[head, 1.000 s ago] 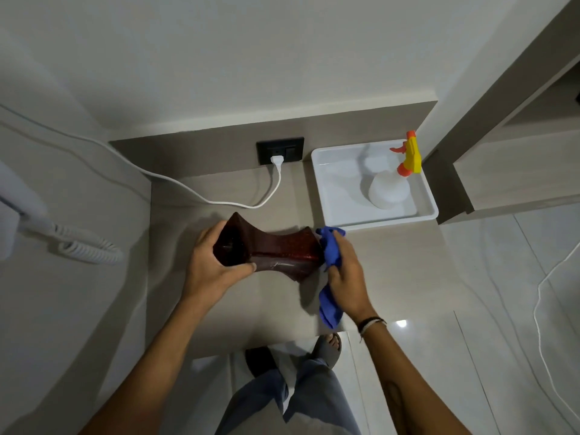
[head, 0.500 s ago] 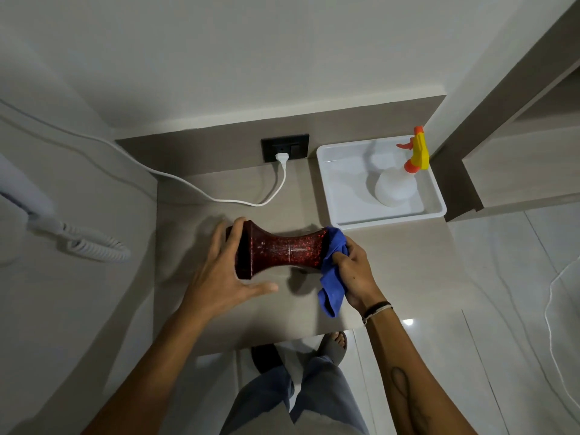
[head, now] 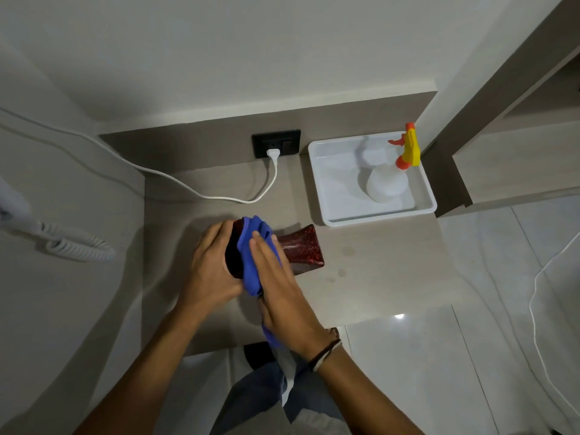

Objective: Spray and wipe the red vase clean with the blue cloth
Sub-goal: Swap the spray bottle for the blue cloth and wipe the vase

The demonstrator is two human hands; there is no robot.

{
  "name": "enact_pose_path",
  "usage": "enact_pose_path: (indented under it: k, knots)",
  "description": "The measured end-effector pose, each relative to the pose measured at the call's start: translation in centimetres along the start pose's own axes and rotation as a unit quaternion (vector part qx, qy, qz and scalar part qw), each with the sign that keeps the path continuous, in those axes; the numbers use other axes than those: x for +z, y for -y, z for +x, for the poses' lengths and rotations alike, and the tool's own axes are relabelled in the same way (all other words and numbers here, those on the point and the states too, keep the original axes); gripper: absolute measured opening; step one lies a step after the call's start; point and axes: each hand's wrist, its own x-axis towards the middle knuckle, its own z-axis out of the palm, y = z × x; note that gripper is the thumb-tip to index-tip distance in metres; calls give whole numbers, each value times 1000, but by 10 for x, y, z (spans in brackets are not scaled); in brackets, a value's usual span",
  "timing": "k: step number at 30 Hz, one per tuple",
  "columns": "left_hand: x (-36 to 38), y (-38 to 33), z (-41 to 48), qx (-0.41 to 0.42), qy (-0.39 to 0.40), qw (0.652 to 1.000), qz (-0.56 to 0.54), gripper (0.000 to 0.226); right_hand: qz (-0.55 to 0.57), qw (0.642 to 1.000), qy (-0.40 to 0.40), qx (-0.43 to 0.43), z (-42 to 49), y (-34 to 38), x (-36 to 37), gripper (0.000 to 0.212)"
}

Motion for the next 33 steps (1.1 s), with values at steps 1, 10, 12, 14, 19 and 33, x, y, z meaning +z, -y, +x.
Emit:
enact_pose_path:
  k: [1,10,12,14,19,33]
  knots:
    - [-2,1,-1,-12,4,1000,5,84,-11,1000,13,26,-1,-8,-2,108]
    - [-3,-6,-5,-51,11,999,3,97,-29,998,27,41,7,2,-4,107]
    - [-4,-3,-8,-68,17,998,9,97,-16,999,28,27,5,0,3,111]
    - [-7,0,-11,-81,12,997,16,107,-43,993,34,103,2,-26,-15,97]
    - [-4,-8,-9,-63,6,998,-1,106,-55,989,17,135,7,-32,-29,79]
    - [-16,-4,-1,-145,0,986,-79,88,298,864,-187,360,-6,-95,-75,70]
